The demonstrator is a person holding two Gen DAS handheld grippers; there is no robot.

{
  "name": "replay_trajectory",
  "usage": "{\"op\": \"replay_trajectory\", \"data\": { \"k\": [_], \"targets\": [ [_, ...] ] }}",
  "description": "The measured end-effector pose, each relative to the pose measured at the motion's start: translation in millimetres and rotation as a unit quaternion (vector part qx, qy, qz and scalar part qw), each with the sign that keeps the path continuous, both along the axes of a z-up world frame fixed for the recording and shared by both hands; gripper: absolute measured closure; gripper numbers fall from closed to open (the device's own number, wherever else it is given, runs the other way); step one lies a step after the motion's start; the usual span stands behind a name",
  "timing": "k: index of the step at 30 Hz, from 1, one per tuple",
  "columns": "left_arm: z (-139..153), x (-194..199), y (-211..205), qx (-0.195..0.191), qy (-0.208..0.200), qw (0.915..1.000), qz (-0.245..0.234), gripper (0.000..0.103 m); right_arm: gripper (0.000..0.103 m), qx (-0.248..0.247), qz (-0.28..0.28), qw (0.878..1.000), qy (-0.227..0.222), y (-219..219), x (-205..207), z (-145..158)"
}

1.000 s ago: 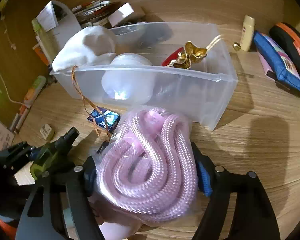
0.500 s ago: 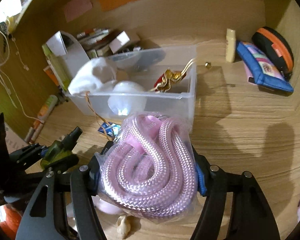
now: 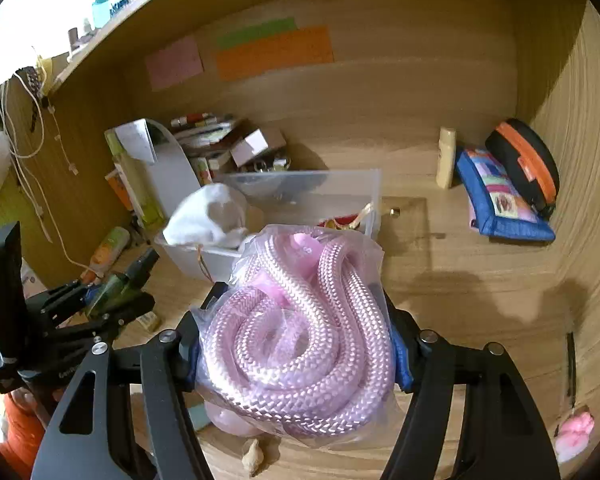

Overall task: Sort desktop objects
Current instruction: 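Carry the green bottle and pink rope bag into the clear box and release both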

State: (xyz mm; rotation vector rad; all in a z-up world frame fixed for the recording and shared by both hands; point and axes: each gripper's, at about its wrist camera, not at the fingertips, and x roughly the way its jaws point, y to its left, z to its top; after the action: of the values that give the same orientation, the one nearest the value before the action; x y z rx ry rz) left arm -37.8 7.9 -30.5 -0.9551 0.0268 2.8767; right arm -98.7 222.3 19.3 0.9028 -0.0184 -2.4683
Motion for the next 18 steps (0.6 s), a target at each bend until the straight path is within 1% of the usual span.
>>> {"op": "replay_trajectory", "data": {
  "k": [4, 6, 8, 14, 18],
  "targets": [
    [18, 1, -5, 0.003, 0.025, 0.9997, 0.004, 0.062, 0.038, 0.001, 0.001, 1.0, 0.013, 0, 2, 10],
    [26, 1, -9, 0.009, 0.034, 0.9994, 0.004, 0.062, 0.038, 0.009, -0.002, 1.0, 0.023, -1, 3, 15],
    [31, 0, -10, 0.006, 0.042, 0.9991, 0.002, 0.062, 0.038, 0.018, -0.003, 0.999, 0.032, -2, 4, 18],
    [42, -13, -16, 0.0, 0.043, 0.9991, 0.002, 0.062, 0.038, 0.03, -0.004, 0.999, 0.032, -4, 1, 19],
    [51, -21, -24, 0.018, 0.042, 0.999, 0.0, 0.062, 0.038, 0.029, -0.004, 0.999, 0.036, -6, -3, 24]
  ]
}}
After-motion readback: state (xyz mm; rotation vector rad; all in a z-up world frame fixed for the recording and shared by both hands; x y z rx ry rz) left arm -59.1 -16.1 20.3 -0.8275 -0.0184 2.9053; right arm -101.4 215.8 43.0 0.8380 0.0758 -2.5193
